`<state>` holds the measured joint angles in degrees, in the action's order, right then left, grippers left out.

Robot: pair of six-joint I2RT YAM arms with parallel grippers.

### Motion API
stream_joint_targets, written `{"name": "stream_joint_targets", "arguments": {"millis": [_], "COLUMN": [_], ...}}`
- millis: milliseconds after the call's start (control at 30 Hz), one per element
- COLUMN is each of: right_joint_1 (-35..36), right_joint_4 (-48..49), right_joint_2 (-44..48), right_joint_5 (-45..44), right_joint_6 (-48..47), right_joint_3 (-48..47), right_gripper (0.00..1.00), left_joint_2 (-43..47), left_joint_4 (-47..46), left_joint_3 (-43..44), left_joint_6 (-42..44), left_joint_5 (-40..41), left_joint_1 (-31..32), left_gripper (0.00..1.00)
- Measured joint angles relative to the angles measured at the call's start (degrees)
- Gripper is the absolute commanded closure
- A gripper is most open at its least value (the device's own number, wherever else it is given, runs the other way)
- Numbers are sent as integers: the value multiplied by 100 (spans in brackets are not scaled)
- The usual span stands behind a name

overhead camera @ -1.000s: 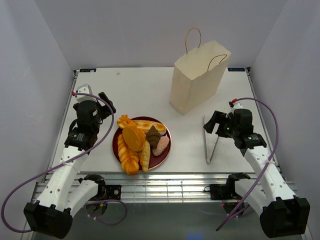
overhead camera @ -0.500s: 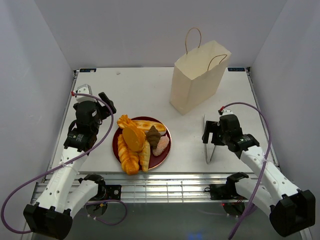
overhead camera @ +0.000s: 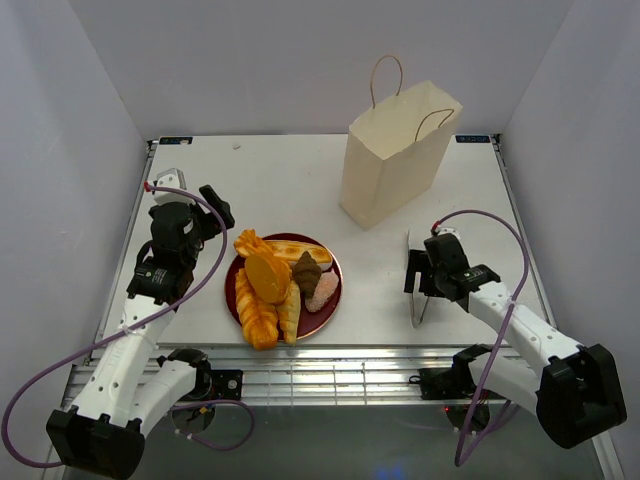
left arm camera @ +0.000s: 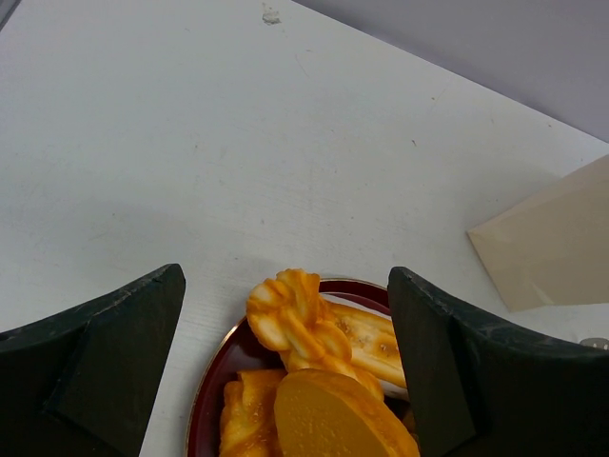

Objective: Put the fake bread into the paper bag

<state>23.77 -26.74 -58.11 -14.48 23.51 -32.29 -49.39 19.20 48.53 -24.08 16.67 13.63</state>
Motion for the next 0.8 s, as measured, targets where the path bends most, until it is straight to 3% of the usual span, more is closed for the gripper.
{"name": "stream_joint_targets", "arguments": {"millis": [800], "right_joint_1": [63], "right_joint_4": [1226], "right_joint_2": [-1434], "right_joint_5": [-496], "right_joint_6": [273], "right_joint_3": [111], "right_gripper": [7], "left_joint_2": [33], "left_joint_4": [-33], "left_joint_3": [0], "left_joint_6": [0], "left_joint_5": [-332], "left_joint_1": [94], "left_gripper": [2]}}
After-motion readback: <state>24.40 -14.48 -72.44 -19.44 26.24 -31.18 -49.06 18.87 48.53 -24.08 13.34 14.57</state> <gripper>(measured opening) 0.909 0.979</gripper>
